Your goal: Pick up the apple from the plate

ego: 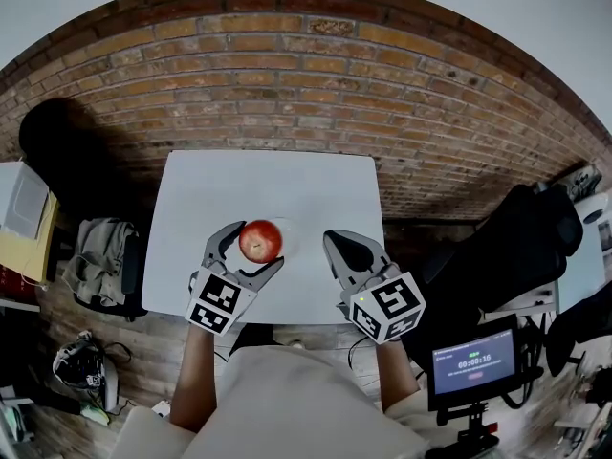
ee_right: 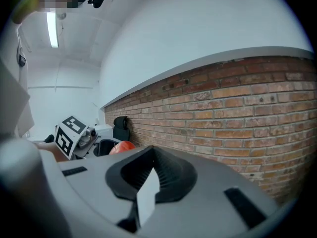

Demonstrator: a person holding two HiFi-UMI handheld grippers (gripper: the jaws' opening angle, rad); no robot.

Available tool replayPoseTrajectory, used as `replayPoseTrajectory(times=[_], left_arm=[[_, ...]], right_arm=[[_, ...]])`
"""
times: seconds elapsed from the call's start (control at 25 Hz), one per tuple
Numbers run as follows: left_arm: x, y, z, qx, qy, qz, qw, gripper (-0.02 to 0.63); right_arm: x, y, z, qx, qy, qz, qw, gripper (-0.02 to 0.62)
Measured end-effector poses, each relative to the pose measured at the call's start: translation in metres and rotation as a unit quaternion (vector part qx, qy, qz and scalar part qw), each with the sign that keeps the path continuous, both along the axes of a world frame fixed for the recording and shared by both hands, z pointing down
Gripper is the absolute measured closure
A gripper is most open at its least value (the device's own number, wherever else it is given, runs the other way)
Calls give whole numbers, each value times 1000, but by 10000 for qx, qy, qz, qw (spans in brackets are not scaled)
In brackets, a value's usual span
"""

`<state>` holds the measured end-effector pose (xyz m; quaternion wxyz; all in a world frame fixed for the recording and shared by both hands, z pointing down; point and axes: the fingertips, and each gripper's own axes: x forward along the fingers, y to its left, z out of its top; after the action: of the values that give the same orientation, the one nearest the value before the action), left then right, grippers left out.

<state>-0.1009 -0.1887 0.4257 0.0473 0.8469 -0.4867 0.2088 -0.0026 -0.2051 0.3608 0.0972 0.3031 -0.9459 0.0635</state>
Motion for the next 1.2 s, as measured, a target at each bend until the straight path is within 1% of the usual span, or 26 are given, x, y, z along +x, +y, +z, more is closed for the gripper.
replayPoseTrajectory(times=[0.16,0.32,0.4,0.52,0.6,0.72,0.92,1.2], left_arm=[[1,1,-15,144,143,47,9998,206],[0,4,-31,287,396,36,9988,206],[-1,5,-40,436,443,5,9981,206],[-1,4,-51,752,356,-13,9965,206],[1,5,-51,862,269,0,9959,206],[4,5,-51,904,247,33,9956,206],[2,3,-51,894,215,23,9958,206],[5,4,-58,1044,232,59,9942,206]], right_arm=[[-3,0,-7,101,-6,-18,9999,594],[-7,1,-8,142,21,-81,9999,594],[-9,1,-10,189,15,-90,9998,594],[-11,1,-15,314,8,-108,9994,594],[-13,1,-18,406,25,-134,9991,594],[-13,1,-19,488,59,-140,9987,594],[-13,1,-17,487,135,-108,9987,595],[-15,4,-17,519,161,-236,9982,595]])
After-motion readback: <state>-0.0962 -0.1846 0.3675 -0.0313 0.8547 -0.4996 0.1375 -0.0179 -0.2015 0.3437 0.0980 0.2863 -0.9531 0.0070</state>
